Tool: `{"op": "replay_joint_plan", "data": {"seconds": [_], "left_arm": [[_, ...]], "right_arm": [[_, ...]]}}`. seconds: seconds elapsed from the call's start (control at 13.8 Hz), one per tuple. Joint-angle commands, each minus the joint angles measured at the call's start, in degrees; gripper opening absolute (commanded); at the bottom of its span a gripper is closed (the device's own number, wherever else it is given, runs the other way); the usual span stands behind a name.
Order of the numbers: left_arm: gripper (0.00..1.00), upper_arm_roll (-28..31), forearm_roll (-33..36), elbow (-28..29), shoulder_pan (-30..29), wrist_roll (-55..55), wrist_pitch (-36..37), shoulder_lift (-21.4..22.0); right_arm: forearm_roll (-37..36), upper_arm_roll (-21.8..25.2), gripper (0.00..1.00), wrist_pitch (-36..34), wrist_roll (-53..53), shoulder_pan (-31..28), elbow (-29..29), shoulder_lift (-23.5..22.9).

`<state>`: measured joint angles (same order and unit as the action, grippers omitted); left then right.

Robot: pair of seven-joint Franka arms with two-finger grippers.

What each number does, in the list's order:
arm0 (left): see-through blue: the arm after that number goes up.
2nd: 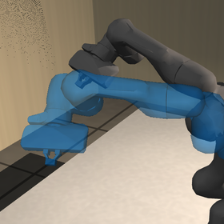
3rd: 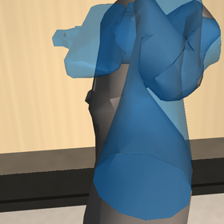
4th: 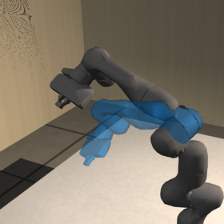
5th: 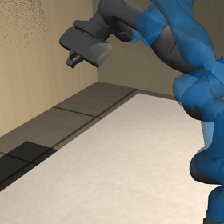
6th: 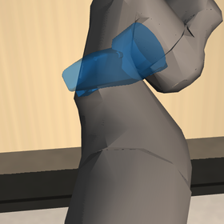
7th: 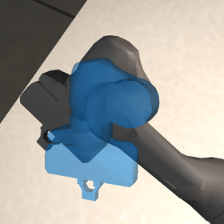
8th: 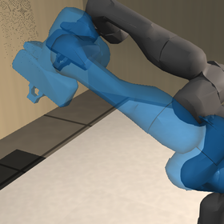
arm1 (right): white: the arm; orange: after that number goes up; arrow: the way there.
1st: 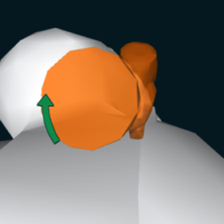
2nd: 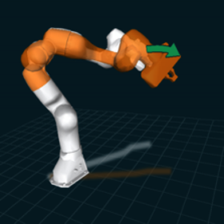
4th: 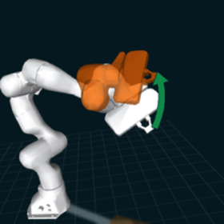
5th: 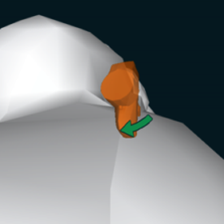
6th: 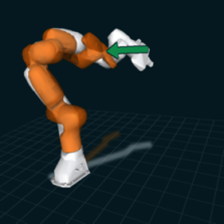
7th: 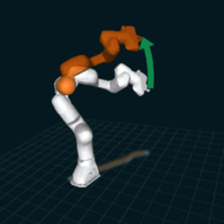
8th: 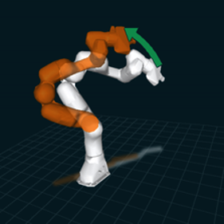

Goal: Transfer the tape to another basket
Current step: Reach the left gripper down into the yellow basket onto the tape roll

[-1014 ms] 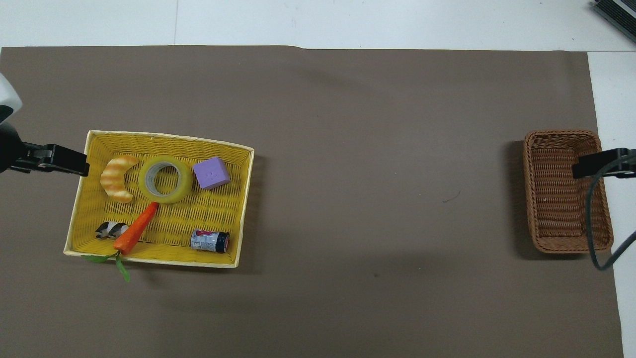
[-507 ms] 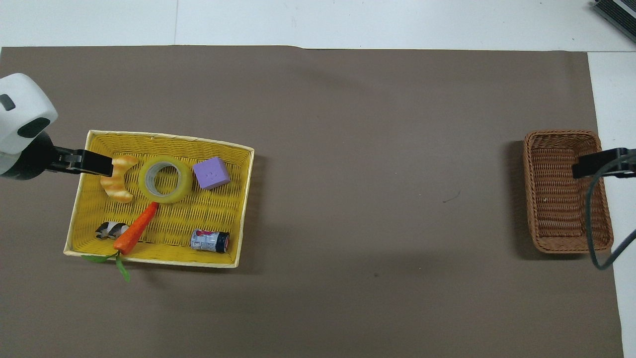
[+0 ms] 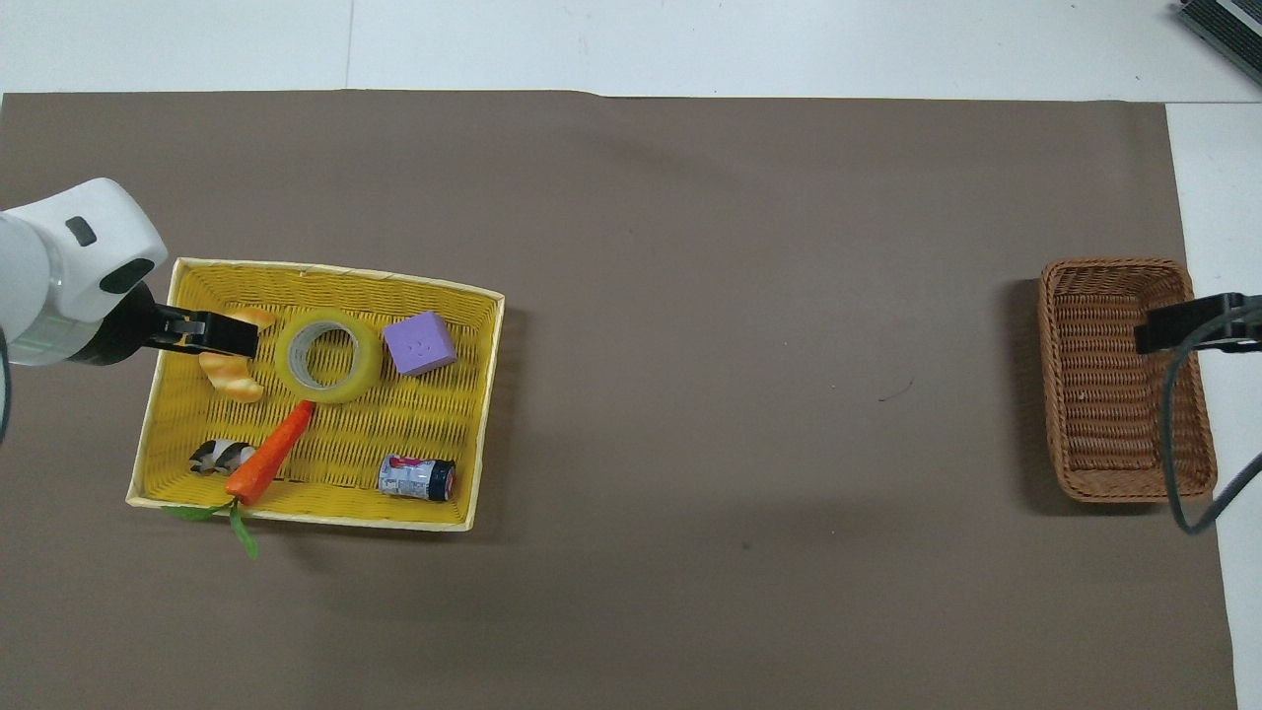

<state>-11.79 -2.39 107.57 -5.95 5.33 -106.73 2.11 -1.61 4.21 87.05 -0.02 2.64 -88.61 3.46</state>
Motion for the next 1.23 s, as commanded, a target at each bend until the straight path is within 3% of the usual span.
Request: {"op": "replay_joint_plan", "data": {"seconds": [0.0, 0.14, 0.51, 0.87, 1.09, 1.16], "left_arm": [[1.00, 0.72, -0.86, 6.23, 0.67, 1.78, -6.89, 0.18], [1.00, 0.80, -0.86, 9.66, 0.59, 2.22, -11.99, -0.61], [0.98, 0.89, -0.77, 10.91, 0.59, 1.96, -19.92, -8.86], [0.62, 0.80, -0.69, 15.73, 0.59, 1.35, -24.31, -10.29], [0.57, 0.80, -0.69, 17.84, 0.59, 1.17, -25.98, -10.98], [0.49, 0.80, -0.69, 18.55, 0.59, 0.91, -27.81, -11.42]], "right_arm": [[0.29, -0.26, 1.00, 0.31, 0.19, -0.62, -0.34, 0.23], [0.29, -0.26, 1.00, 0.31, 0.19, -0.62, -0.43, 0.23], [0.29, -0.26, 1.00, 0.31, -0.07, -0.62, -0.60, 0.32], [0.38, -0.17, 1.00, 0.22, 0.11, -0.71, -1.39, 0.84], [0.38, -0.17, 1.00, 0.31, 0.11, -0.71, -1.39, 0.84], [0.38, -0.17, 1.00, 0.31, 0.11, -0.71, -1.39, 0.84]]}}
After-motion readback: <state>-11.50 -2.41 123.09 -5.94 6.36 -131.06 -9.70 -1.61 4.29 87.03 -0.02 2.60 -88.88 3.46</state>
